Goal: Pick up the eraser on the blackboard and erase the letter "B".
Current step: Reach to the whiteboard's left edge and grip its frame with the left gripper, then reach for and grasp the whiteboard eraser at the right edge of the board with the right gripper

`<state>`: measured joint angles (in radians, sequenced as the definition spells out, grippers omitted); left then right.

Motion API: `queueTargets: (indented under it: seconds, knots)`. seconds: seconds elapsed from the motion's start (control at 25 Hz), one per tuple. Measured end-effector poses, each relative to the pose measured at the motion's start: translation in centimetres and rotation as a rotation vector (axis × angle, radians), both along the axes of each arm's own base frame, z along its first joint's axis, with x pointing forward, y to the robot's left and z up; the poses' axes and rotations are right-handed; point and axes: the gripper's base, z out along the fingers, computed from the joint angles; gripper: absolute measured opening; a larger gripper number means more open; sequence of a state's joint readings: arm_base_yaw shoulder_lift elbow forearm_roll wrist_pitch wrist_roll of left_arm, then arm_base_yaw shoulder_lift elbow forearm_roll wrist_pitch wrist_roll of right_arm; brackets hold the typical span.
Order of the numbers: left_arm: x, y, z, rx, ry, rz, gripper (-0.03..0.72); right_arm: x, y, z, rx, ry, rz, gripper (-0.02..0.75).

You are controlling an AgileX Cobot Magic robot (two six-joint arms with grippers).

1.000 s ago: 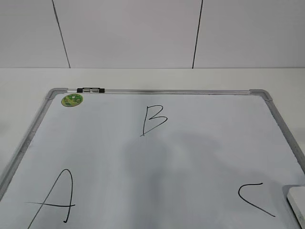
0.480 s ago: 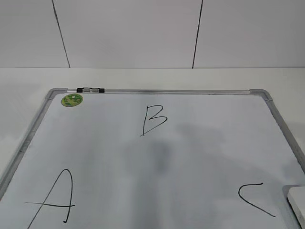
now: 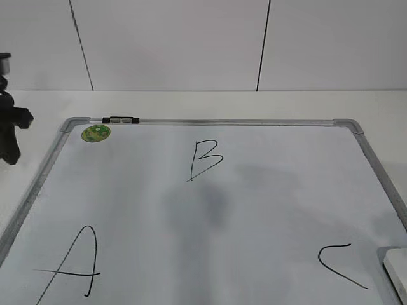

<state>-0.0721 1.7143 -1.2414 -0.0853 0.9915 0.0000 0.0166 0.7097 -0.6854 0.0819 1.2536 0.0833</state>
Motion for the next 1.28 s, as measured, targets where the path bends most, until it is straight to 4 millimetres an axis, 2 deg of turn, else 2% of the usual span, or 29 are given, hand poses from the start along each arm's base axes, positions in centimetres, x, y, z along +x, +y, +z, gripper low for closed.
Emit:
queueTargets:
  seconds: [0.24,0.56,0.68,0.96,1.08,1.2,1.28]
  knots:
    - [2.0,-0.5,-4.4,0.009,0.064,-0.016,0.234,0.0,0.0,0.0,0.000,0.000,0.000,0.585]
    - [2.8,-0.6,-7.3,0.015,0.115,-0.019,0.234,0.0,0.0,0.0,0.000,0.000,0.000,0.585]
    - [2.9,-0.6,-8.0,0.019,0.134,-0.028,0.234,0.0,0.0,0.0,0.000,0.000,0.000,0.585]
    - [3.1,-0.6,-8.1,0.019,0.137,-0.033,0.230,0.0,0.0,0.0,-0.002,0.000,0.000,0.585]
    - [3.0,-0.6,-8.1,0.021,0.141,-0.034,0.167,0.0,0.0,0.0,-0.004,0.000,0.000,0.585]
    - [3.0,-0.7,-8.1,0.021,0.142,-0.036,0.064,0.0,0.0,0.0,-0.004,0.000,0.000,0.585]
    - [3.0,-0.7,-8.1,0.017,0.145,-0.030,0.046,0.0,0.0,0.0,-0.004,0.000,0.000,0.585]
